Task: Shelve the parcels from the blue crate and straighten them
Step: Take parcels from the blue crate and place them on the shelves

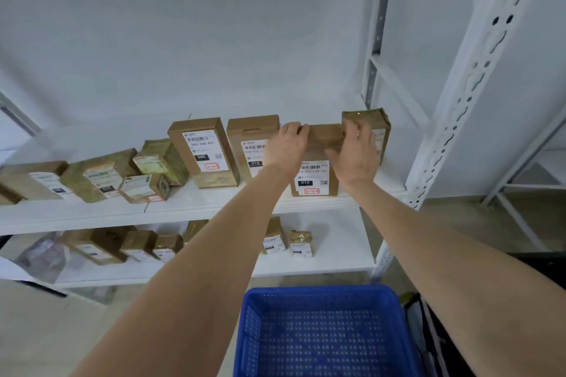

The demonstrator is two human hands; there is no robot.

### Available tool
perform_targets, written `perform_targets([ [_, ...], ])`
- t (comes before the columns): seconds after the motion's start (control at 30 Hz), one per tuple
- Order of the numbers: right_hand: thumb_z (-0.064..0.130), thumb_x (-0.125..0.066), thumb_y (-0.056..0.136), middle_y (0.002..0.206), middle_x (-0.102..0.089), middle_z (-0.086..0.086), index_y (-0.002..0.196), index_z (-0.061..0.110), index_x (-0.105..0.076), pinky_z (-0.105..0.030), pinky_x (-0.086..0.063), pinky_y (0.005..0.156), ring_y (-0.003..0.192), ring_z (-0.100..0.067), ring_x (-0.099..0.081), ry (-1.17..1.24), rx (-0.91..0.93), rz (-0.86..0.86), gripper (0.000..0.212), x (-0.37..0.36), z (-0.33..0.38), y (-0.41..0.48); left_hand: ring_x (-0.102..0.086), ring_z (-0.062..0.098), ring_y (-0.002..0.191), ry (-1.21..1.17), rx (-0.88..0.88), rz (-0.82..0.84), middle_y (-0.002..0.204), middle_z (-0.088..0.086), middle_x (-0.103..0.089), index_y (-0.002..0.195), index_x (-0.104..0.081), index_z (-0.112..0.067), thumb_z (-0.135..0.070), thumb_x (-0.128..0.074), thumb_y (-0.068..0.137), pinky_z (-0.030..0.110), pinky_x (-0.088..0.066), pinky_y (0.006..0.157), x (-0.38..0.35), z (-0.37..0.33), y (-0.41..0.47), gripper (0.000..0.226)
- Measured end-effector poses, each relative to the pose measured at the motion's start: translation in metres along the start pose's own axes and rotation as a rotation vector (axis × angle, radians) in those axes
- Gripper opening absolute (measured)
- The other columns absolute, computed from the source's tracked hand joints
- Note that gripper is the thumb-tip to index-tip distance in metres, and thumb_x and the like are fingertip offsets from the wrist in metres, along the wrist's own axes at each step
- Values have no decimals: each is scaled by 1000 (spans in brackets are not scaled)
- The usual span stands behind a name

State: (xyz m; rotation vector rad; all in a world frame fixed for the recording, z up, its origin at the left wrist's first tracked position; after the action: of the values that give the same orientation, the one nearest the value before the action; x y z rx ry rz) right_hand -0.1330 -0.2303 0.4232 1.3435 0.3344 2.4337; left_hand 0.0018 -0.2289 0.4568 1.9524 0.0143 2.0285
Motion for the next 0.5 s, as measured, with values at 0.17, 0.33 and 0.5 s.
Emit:
perform_targets([
  [0.17,6,-56,93,161,-12,-6,152,13,-22,-37,-14,120,149,-26,-5,-230,291,195,68,-8,21,16,-30,22,139,-3,-16,-7,148,9,-34,141,-32,-5,4,-58,85,31,-37,104,0,-3,5,63],
  [0.33,2,-55,93,157,-24,-3,152,15,-21,-35,-22,118,149,-24,-12,-248,311,226,70,-11,22,20,-30,24,139,9,-5,-1,144,12,-37,135,-35,-4,6,-62,82,32,-34,107,-1,-2,12,60],
  [0.5,3,-58,90,147,-38,-5,150,14,-29,-34,-31,111,143,-24,-23,-246,333,194,68,-14,22,23,-42,25,128,41,3,-3,133,10,-46,132,-37,-7,4,-62,82,31,-40,98,-2,-1,19,57],
])
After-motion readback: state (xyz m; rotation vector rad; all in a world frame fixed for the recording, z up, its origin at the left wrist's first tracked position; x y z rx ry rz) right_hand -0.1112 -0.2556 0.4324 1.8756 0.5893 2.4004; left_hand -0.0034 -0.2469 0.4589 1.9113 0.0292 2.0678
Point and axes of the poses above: each hand's wrist, its own y-axis towards the middle knuckle, its own x-axis out of the back of the hand, z = x × y, the point moved 2 cm from there along y, towards the middle knuckle
